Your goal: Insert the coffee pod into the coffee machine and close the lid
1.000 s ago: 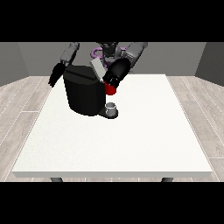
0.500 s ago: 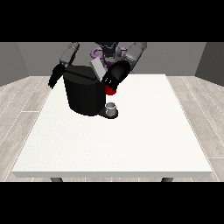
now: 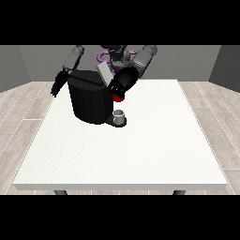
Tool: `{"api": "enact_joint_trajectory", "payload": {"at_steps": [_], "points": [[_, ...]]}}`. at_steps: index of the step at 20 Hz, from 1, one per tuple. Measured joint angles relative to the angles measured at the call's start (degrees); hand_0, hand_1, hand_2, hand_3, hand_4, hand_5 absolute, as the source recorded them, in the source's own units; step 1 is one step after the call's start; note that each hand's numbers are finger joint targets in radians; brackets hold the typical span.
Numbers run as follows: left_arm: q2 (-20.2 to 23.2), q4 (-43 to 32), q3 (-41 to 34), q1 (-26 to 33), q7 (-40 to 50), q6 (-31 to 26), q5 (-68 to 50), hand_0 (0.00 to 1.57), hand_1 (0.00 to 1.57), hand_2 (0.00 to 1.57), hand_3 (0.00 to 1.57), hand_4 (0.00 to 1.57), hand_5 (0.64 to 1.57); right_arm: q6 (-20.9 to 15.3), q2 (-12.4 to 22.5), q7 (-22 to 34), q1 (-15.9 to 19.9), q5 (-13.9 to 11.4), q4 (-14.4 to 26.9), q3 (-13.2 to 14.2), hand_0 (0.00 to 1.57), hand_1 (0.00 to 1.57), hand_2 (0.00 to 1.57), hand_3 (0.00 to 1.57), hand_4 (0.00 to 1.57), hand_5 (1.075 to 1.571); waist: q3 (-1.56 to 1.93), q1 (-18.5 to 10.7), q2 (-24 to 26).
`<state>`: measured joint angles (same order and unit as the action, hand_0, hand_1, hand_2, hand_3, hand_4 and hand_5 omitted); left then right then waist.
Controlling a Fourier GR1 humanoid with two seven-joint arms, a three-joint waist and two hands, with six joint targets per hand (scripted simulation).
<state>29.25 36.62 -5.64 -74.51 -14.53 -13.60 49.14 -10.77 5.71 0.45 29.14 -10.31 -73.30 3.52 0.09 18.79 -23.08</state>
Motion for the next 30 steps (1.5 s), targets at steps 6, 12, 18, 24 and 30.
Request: {"api": "enact_joint_trajectory", "payload": {"at_steps": [6,12,18,24,30], "points": [[1.2,0.0,0.9,-0.5,-2.1,1.4,1.9,0.0,0.0,0.69,0.55,0.0,1.571,-1.4,-0.6,0.7,0.8,-1.1,-0.3,-0.5,0.0,0.0,0.0,0.0,0.15,1.571,0.01,0.0,-0.7],[1.4,-0.4,1.1,0.1,-2.1,3.0,3.0,0.0,0.0,0.56,0.46,0.0,1.571,-1.6,-0.6,0.6,0.2,-1.1,0.2,-0.2,0.0,0.0,0.0,0.0,0.09,1.571,0.08,-0.6,-0.1],[1.6,-1.9,0.7,0.4,-2.1,3.1,3.5,0.0,0.0,0.33,0.23,0.0,1.571,-1.1,-1.3,2.4,-0.2,-1.1,-0.4,-1.1,0.0,0.0,0.0,0.0,0.0,1.571,0.02,-0.3,1.7],[-0.9,-2.1,0.8,3.9,-0.6,1.2,3.0,0.0,0.0,0.0,0.05,0.0,1.571,-0.3,-1.3,0.8,-4.4,0.0,2.0,-0.2,0.0,0.0,0.0,0.0,0.0,1.571,-0.04,-3.4,7.5],[-7.2,-0.9,1.4,12.6,-0.2,1.1,1.3,0.0,0.0,0.13,0.0,0.0,1.571,0.5,-1.7,-2.0,-12.2,1.4,4.2,0.7,0.0,0.0,0.0,0.0,0.0,1.571,-0.07,-8.0,16.6]]}}
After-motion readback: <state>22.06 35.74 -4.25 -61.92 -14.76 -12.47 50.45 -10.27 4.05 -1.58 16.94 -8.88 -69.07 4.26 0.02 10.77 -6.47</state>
